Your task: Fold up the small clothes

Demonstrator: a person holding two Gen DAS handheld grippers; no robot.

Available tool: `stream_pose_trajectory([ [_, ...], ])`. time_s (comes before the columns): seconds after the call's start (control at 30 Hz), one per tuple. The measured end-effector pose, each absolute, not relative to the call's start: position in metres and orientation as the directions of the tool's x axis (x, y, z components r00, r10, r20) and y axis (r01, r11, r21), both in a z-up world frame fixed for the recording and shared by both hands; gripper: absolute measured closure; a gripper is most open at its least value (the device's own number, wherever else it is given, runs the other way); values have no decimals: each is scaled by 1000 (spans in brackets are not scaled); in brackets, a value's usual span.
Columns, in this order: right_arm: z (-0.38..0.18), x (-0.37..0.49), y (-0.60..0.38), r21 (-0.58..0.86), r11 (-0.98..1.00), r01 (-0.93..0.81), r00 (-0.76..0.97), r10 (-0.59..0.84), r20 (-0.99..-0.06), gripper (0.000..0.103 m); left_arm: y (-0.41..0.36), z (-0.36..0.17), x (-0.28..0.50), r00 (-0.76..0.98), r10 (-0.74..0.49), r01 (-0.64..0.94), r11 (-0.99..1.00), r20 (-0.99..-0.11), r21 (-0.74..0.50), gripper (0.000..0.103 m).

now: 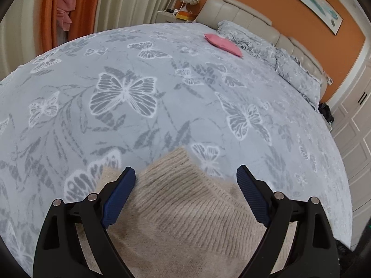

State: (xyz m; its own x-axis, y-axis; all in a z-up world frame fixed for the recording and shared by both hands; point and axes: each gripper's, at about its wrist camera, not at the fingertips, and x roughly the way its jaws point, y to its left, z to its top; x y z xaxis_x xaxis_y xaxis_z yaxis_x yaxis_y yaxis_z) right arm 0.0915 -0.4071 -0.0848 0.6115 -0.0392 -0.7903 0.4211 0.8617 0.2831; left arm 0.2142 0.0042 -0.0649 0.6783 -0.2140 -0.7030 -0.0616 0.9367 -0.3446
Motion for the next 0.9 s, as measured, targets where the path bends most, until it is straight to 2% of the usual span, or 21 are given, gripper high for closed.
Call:
stream_pose_trajectory([
  [0.07,-57,81,-414,307,845,437,682,-89,-726,93,14,-53,209,726,-224,-64,919,-651,-388,16],
  [0.13,-48,80,-420,302,842,447,699,-118,-705,93,21,-47,206,754,-216,-69,913,-620,-402,16],
  [0.2,-75,91,-429,287,830,479,635,-102,-765,91,28,-50,211,742,-214,-92,907,-635,-412,16],
  [0.23,-109,101,-432,281,817,503,546,-49,-836,90,30,-57,215,719,-219,-113,899,-660,-422,16],
  [0.27,-120,101,-432,291,805,517,533,-37,-845,89,33,-61,218,704,-220,-134,892,-676,-431,16],
  [0.4,-87,91,-426,290,823,489,609,-84,-789,80,40,-63,216,681,-260,-142,870,-684,-471,16],
  [0.47,-87,89,-430,335,805,491,620,-52,-783,58,38,-66,216,659,-260,-135,882,-706,-451,17],
  [0.5,-95,91,-432,338,793,507,599,-43,-799,57,36,-70,217,640,-267,-129,887,-720,-444,18],
  [0.53,-102,93,-431,331,791,515,577,-34,-816,57,33,-75,219,617,-263,-128,897,-742,-424,27],
  [0.57,-110,95,-430,325,795,513,555,-18,-832,58,28,-81,222,589,-241,-123,916,-772,-381,44],
  [0.6,-114,95,-427,325,801,503,553,-9,-833,61,24,-84,226,571,-221,-110,934,-790,-341,53],
  [0.63,-113,95,-423,322,815,482,566,-8,-825,79,20,-86,228,559,-232,-82,940,-796,-331,77],
  [0.67,-110,95,-422,340,820,460,573,18,-820,93,19,-88,230,546,-253,-66,937,-799,-342,84],
  [0.77,-88,91,-421,377,809,450,641,0,-767,94,23,-81,231,588,-268,-66,925,-763,-375,96],
  [0.83,-67,89,-419,392,812,431,701,-28,-713,94,27,-70,231,639,-265,-60,919,-722,-390,95],
  [0.9,-69,97,-419,384,814,436,705,-43,-707,94,27,-73,235,647,-229,-73,931,-727,-358,95],
])
